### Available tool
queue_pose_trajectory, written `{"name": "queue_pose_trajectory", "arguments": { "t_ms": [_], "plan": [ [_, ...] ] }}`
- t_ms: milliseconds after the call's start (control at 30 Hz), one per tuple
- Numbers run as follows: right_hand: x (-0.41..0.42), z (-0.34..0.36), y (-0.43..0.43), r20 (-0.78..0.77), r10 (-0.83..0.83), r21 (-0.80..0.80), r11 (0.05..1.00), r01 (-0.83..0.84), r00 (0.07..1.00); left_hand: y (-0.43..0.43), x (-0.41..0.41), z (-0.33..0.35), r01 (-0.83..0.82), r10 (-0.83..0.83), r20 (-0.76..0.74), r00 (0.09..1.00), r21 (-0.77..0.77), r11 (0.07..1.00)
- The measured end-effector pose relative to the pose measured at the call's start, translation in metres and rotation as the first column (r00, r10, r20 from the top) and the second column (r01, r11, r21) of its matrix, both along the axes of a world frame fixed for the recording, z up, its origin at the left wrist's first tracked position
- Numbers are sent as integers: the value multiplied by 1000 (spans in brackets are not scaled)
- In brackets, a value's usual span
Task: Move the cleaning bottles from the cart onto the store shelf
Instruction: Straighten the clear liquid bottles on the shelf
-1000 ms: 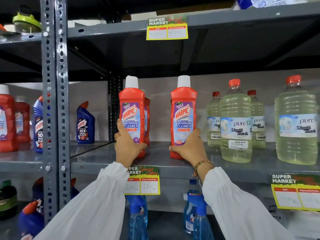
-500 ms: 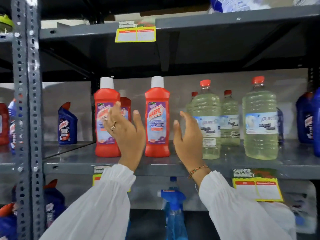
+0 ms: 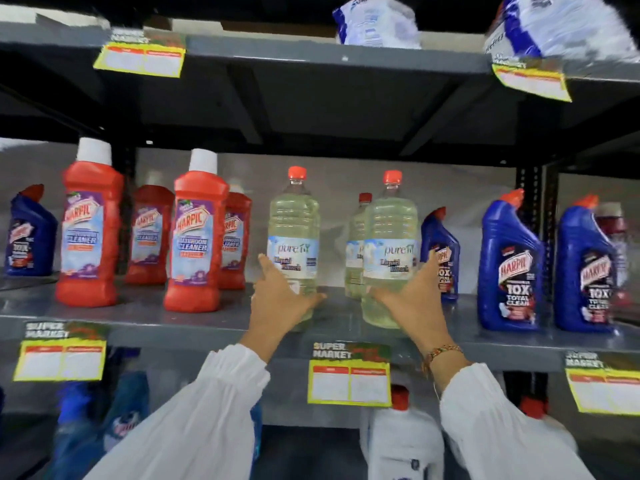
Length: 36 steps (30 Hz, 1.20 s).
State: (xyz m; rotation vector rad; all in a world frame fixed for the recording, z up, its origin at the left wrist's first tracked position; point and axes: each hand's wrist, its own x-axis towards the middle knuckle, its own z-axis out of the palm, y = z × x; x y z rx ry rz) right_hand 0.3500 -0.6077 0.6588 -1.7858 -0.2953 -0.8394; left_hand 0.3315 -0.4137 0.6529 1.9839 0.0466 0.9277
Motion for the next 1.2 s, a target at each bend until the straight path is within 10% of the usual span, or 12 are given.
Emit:
{"name": "queue_pose_trajectory", "arguments": {
  "t_ms": [800,1033,1200],
  "plan": [
    [3,-6,1,-54,-7,-78,997,3,998,11,-4,-3,102,-100,26,995,-131,986],
    [-23,-6,-21,208,-17,14,1000,14,978,-36,-25,1,-208,199,373,906,-17,978],
    [-25,2,-95,518,-138,-19,985,172,844,-131,-30,11,-81,31,541,840,69,994]
  ]
}}
